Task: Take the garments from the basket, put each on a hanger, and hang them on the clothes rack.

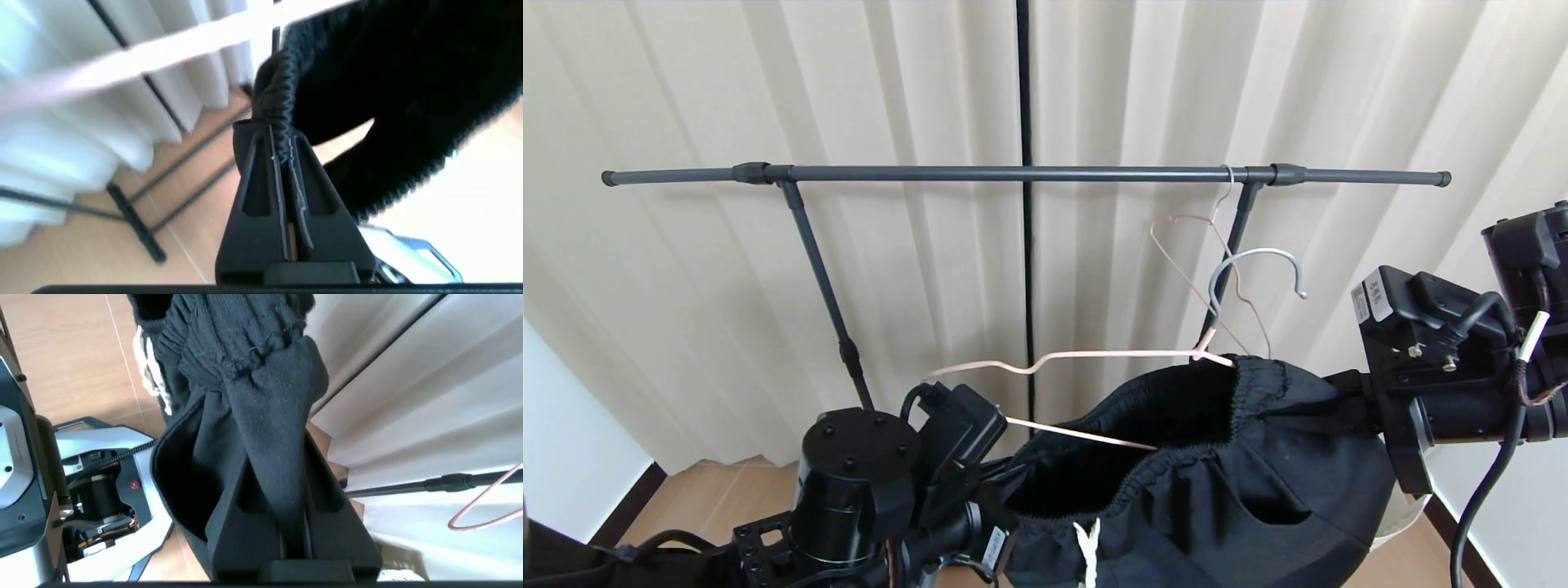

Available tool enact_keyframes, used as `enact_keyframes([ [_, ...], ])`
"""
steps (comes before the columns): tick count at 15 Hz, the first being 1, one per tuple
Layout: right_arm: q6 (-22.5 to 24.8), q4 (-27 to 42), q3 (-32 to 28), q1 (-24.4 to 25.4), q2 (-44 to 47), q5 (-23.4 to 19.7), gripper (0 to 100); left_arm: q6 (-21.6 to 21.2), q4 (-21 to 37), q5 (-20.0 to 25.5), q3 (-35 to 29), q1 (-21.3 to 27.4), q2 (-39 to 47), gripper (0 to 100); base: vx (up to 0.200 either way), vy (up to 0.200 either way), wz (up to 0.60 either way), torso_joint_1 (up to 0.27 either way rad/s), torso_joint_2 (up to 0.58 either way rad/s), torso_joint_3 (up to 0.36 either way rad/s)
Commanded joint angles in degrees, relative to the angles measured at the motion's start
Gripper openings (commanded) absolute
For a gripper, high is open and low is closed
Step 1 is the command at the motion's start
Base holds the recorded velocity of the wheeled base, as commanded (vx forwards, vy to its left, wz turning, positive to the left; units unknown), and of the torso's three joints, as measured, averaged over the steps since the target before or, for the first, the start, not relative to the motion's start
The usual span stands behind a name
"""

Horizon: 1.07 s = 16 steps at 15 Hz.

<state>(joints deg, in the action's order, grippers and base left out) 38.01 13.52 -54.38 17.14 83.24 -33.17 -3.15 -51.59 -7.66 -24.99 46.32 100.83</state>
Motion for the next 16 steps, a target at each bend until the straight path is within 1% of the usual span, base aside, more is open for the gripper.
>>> enact_keyframes([
  [1, 0.05, -0.25, -0.02, 0.0, 0.7, -0.05, 0, -0.72, -3.6, 0.1, 2.75, -0.09, 0.07, 0, 0.0, 0.0, 0.0, 0.0, 0.0, 0.0],
  [2, 0.05, -0.34, -0.11, -0.26, 1.05, -0.05, 0, -0.9, -5.98, 0.36, 3.98, -0.36, -0.02, 0, 0.0, 0.0, 0.0, 0.0, 0.0, 0.0],
  [4, 0.05, -0.34, -0.2, -0.62, 1.31, -0.05, 0, -0.99, -7.12, 0.36, 5.57, -2.2, -1.34, 0, 0.0, 0.0, 0.0, 0.0, 0.0, 0.0],
  [8, 0.05, -0.42, -0.29, -2.2, 1.14, -0.05, 0, -0.81, -7.12, 0.36, 6.45, -6.42, -5.29, 0, 0.0, 0.0, 0.0, 0.0, 0.0, 0.0],
  [12, 0.05, -0.42, -0.2, -2.55, 1.14, -0.05, 0, -0.63, -7.12, 0.54, 6.27, -10.29, -8.28, 0, 0.0, 0.0, 0.0, 0.0, 0.0, 0.0],
  [14, 0.13, -0.42, -0.11, -2.55, 1.14, 0.21, 0, -0.37, -7.03, 2.65, 6.27, -12.75, -9.42, 0, 0.0, 0.0, 0.0, 0.0, 0.0, 0.0],
  [16, 0.13, -0.42, 0.07, -2.55, 1.14, 0.83, 0, -0.28, -7.03, 3.35, 6.09, -15.47, -9.86, 0, 0.0, 0.0, 0.0, 0.0, 0.0, 0.0],
])
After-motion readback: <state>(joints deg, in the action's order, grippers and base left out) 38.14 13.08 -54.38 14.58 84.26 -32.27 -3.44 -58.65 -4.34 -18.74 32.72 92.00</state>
